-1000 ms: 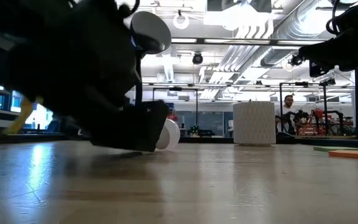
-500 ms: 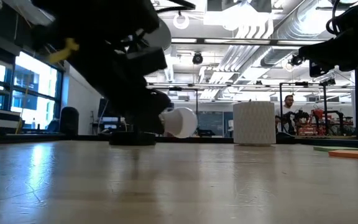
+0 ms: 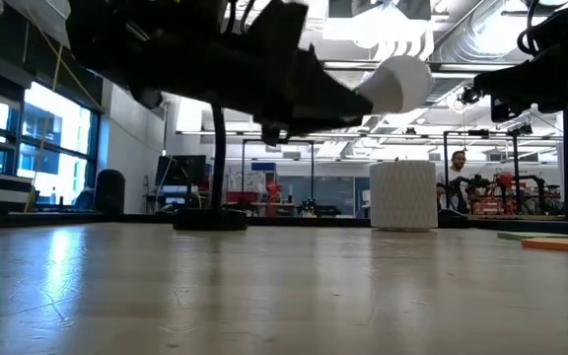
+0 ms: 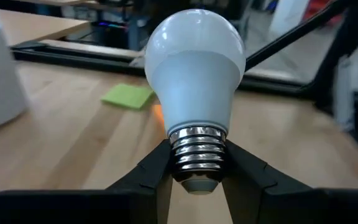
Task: Screw lightbulb
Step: Insert the white lightbulb into the black lamp
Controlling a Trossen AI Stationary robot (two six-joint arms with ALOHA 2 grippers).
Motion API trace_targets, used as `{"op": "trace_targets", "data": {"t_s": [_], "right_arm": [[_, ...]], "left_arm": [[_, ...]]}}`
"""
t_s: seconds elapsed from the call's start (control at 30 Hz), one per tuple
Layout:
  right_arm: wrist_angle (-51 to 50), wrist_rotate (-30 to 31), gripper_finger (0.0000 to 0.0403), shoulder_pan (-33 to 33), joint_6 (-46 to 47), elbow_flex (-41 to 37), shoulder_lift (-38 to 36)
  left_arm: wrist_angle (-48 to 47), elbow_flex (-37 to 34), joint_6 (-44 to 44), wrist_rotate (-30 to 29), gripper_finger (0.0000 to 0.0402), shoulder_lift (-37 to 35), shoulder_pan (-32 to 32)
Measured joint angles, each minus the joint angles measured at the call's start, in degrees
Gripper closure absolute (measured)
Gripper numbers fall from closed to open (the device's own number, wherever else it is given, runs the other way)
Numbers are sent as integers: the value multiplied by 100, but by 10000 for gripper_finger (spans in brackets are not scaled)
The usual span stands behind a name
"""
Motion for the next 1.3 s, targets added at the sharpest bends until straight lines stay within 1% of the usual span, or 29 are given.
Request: {"op": "trace_targets", "data": {"t_s": [0.2,0.4,0.47,0.63,0.77,1.0,1.07,1.1,1.2,1.23,1.3], "right_arm": [[0,0,402,-1,0,2,-1],[0,0,402,-2,0,0,0],[0,0,402,-1,0,2,0],[0,0,402,-2,0,2,0],[36,0,402,-2,-76,0,0],[45,0,402,0,37,0,0],[256,-2,402,0,75,0,0],[460,-3,402,1,284,0,0],[1273,14,402,8,1349,0,0],[1580,105,402,6,1533,0,-2],[2202,440,402,-2,1566,0,-4]], "left_arm": [[426,6,-91,417,299,0,-167],[449,13,-5,445,298,-276,-376],[415,17,107,457,298,-411,-408],[364,15,490,718,298,-672,-476],[420,15,639,746,298,-846,-565],[615,15,1231,791,298,-953,-768],[730,15,1349,901,298,-958,-798],[768,15,1386,964,298,-960,-812],[785,15,1365,1048,298,-960,-831],[783,15,1351,1043,298,-960,-835],[778,15,1351,1040,298,-960,-841]]}}
